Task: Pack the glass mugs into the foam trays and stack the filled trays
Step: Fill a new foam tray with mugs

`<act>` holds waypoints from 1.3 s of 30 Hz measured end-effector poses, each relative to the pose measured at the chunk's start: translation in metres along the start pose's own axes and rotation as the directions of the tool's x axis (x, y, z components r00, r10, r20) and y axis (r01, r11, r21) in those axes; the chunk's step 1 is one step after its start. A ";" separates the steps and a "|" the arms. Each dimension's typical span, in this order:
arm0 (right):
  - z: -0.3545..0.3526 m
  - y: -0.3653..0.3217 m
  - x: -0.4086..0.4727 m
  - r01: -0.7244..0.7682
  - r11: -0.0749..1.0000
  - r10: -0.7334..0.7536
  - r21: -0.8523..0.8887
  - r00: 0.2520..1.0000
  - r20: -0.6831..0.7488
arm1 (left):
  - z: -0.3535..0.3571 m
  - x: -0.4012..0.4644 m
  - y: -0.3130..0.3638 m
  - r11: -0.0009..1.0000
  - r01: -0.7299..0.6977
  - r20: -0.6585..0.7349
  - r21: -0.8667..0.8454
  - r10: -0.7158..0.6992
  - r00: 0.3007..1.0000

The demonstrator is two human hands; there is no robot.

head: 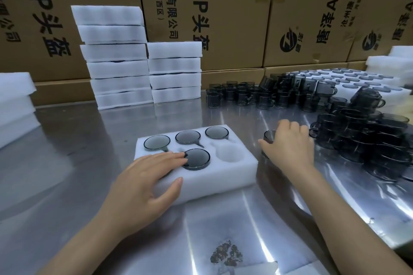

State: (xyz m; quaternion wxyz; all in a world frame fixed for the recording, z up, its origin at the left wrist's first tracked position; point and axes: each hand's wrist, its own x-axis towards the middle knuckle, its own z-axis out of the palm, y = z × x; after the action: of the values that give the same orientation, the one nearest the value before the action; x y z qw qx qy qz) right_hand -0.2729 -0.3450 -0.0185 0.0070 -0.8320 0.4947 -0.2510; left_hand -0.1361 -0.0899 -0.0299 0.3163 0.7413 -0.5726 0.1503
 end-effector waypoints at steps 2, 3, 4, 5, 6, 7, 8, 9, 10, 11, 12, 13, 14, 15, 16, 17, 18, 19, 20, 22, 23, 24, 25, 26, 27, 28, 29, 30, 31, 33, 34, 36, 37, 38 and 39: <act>-0.001 0.002 0.002 -0.021 1.000 0.021 -0.010 0.999 0.032 | 0.000 0.000 0.000 1.000 0.000 0.002 -0.003 0.000 1.000; -0.002 0.003 0.003 -0.006 1.000 0.006 -0.009 0.999 0.040 | 0.000 0.000 0.000 1.000 0.001 0.005 -0.005 -0.001 1.000; -0.002 0.003 0.004 0.025 1.000 -0.024 -0.015 0.998 0.059 | 0.000 0.000 -0.001 1.000 0.002 0.010 -0.006 -0.002 1.000; -0.002 0.003 0.004 0.067 0.998 -0.064 -0.021 0.994 0.092 | 0.000 0.000 -0.001 1.000 0.002 0.015 -0.007 -0.002 1.000; -0.001 0.003 0.004 0.108 0.994 -0.106 -0.010 0.986 0.129 | 0.000 0.000 -0.001 1.000 0.002 0.017 -0.008 -0.002 1.000; -0.001 0.002 0.004 0.137 0.990 -0.139 0.027 0.977 0.159 | 0.000 0.000 -0.001 1.000 0.003 0.019 -0.008 -0.003 1.000; 0.000 0.001 0.003 0.155 0.985 -0.166 0.074 0.971 0.169 | 0.000 0.000 -0.001 1.000 0.004 0.020 -0.009 -0.004 1.000; 0.001 0.000 0.003 0.174 0.978 -0.190 0.116 0.970 0.152 | 0.000 0.000 -0.001 1.000 0.004 0.021 -0.008 -0.004 1.000; 0.001 -0.002 0.002 0.194 0.972 -0.210 0.133 0.970 0.119 | 0.000 0.000 -0.002 1.000 0.003 0.022 -0.008 -0.003 1.000; 0.003 -0.003 0.002 0.215 0.968 -0.227 0.126 0.970 0.084 | 0.000 0.000 -0.002 1.000 0.004 0.023 -0.007 -0.004 1.000; 0.004 -0.005 0.001 0.234 0.966 -0.241 0.107 0.969 0.056 | 0.000 0.000 -0.001 1.000 0.006 0.023 -0.006 -0.005 1.000; 0.006 -0.006 0.001 0.250 0.963 -0.255 0.096 0.966 0.041 | 0.000 0.001 -0.001 1.000 0.007 0.023 -0.005 -0.007 1.000; 0.007 -0.008 0.001 0.258 0.961 -0.263 0.105 0.964 0.040 | 0.000 0.001 -0.001 1.000 0.008 0.023 -0.005 -0.008 1.000; 0.008 -0.009 0.001 0.253 0.959 -0.261 0.129 0.964 0.051 | 0.000 0.001 -0.001 1.000 0.008 0.024 -0.006 -0.008 1.000; 0.009 -0.010 0.000 0.239 0.958 -0.251 0.155 0.966 0.063 | 0.000 0.001 -0.001 1.000 0.008 0.023 -0.008 -0.008 1.000; 0.009 -0.010 0.001 0.228 0.959 -0.242 0.171 0.968 0.063 | 0.000 0.001 -0.001 1.000 0.010 0.021 -0.011 -0.010 1.000; 0.010 -0.009 0.003 0.226 0.958 -0.239 0.175 0.969 0.058 | 0.000 0.000 -0.001 1.000 0.012 0.019 -0.012 -0.011 1.000; 0.010 -0.007 0.005 0.228 0.957 -0.241 0.181 0.969 0.049 | 0.000 0.000 -0.001 1.000 0.012 0.018 -0.011 -0.012 1.000; 0.009 -0.005 0.006 0.239 0.950 -0.250 0.202 0.968 0.034 | 0.001 0.000 -0.001 1.000 0.012 0.017 -0.011 -0.012 1.000; 0.008 -0.002 0.006 0.283 0.911 -0.286 0.299 0.958 -0.032 | 0.000 0.000 -0.001 1.000 0.014 0.020 -0.008 -0.014 1.000; 0.006 -0.003 0.005 0.311 0.877 -0.305 0.367 0.949 -0.076 | 0.000 0.000 -0.001 1.000 0.012 0.022 -0.006 -0.012 1.000; 0.003 -0.005 0.003 0.337 0.830 -0.319 0.444 0.941 -0.117 | 0.000 0.000 -0.001 1.000 0.009 0.022 -0.004 -0.009 1.000; -0.001 -0.008 0.000 0.353 0.776 -0.325 0.523 0.934 -0.149 | 0.000 0.001 -0.001 1.000 0.008 0.023 -0.003 -0.008 1.000; -0.004 -0.011 -0.004 0.363 0.720 -0.327 0.591 0.929 -0.171 | 0.000 0.001 -0.001 1.000 0.009 0.026 -0.002 -0.009 1.000; -0.007 -0.015 -0.008 0.371 0.669 -0.331 0.644 0.925 -0.189 | 0.000 0.001 -0.001 1.000 0.009 0.028 -0.002 -0.009 1.000; -0.009 -0.019 -0.012 0.389 0.624 -0.340 0.678 0.916 -0.213 | -0.001 0.001 -0.001 1.000 0.008 0.028 -0.002 -0.008 1.000; -0.011 -0.022 -0.015 0.414 0.589 -0.353 0.694 0.904 -0.240 | -0.001 0.001 -0.001 1.000 0.008 0.026 -0.004 -0.008 1.000; -0.012 -0.025 -0.019 0.440 0.564 -0.366 0.699 0.892 -0.266 | 0.000 0.000 -0.001 1.000 0.010 0.024 -0.005 -0.009 1.000; -0.013 -0.027 -0.022 0.464 0.553 -0.383 0.692 0.879 -0.283 | 0.000 0.000 -0.001 1.000 0.013 0.023 -0.005 -0.012 1.000; -0.014 -0.029 -0.025 0.503 0.564 -0.415 0.655 0.858 -0.302 | 0.000 0.000 -0.001 1.000 0.019 0.021 -0.005 -0.019 1.000; -0.013 -0.029 -0.026 0.515 0.577 -0.426 0.634 0.852 -0.304 | 0.000 0.000 -0.001 1.000 0.021 0.020 -0.007 -0.021 1.000; -0.012 -0.028 -0.027 0.534 0.606 -0.452 0.590 0.841 -0.297 | -0.001 0.000 0.000 1.000 0.023 0.019 -0.010 -0.023 1.000; -0.012 -0.027 -0.027 0.553 0.623 -0.474 0.553 0.829 -0.295 | -0.001 0.000 0.001 1.000 0.025 0.020 -0.010 -0.025 0.999; -0.012 -0.028 -0.028 0.576 0.642 -0.501 0.506 0.815 -0.293 | -0.001 0.001 0.001 1.000 0.026 0.022 -0.008 -0.026 0.999; -0.013 -0.030 -0.030 0.598 0.654 -0.527 0.463 0.799 -0.289 | -0.001 0.001 0.001 1.000 0.028 0.024 -0.007 -0.027 0.999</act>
State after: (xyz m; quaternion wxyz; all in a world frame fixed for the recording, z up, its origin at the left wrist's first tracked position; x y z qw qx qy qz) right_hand -0.2654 -0.3022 -0.0117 0.1273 -0.8901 0.1216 -0.4205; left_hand -0.1369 -0.0899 -0.0282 0.3144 0.7496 -0.5666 0.1350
